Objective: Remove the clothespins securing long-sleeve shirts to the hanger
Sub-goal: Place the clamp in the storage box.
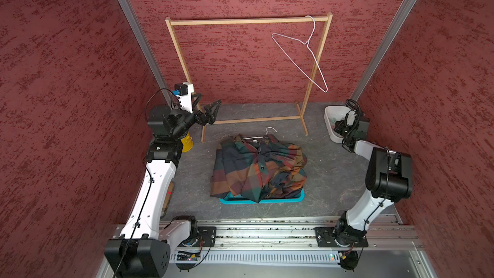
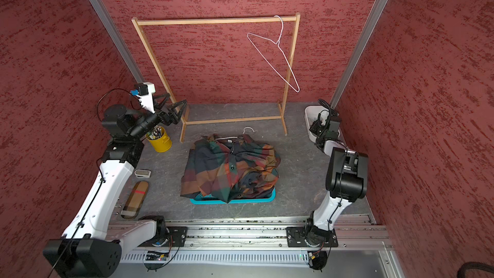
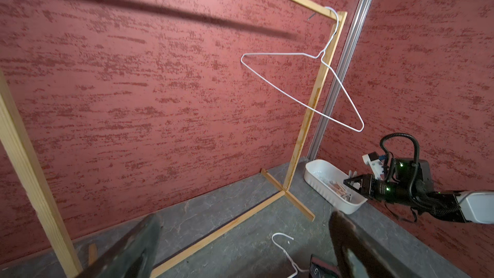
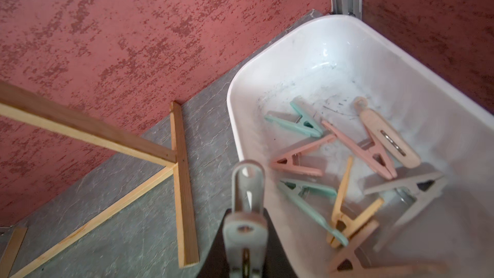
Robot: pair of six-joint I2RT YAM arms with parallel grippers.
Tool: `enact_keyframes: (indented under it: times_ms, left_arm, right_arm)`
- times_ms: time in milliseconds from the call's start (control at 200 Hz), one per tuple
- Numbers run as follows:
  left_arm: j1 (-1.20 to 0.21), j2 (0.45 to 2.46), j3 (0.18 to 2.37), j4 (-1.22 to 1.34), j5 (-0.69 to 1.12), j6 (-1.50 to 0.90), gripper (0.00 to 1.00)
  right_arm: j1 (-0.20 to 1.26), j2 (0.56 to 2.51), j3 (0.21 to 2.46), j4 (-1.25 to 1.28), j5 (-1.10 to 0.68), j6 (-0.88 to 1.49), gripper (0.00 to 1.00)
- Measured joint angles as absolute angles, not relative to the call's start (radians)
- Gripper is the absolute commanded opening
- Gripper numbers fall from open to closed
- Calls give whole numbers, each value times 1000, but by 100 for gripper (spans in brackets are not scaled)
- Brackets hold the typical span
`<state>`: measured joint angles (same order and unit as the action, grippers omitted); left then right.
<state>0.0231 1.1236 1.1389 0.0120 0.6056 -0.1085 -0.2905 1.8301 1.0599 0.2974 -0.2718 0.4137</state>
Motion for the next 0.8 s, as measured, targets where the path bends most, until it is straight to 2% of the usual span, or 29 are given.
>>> enact_keyframes:
  times_ms: [95,215,346,546,796]
  left_arm:
    - [20,1162,1166,-58,620,-89,95]
    - [10,1207,1194,-148,632,-69,93]
    - [-11,1254,1203,-227,642,-47,91]
    - [-60,1337,1212,-328,650,-14,90]
    - [-82,1424,1272,-477,691,-9,88]
  right_arm:
    - [-301,1899,1109,307,-288,429,30]
    - [-310,1958,1131,317,-304,446,42]
    - [-311,1975,1131,318,-315,461,47]
    - [-311,1946,1119,348,-319,469,49]
    - [-300,1682,977,404,-317,478,49]
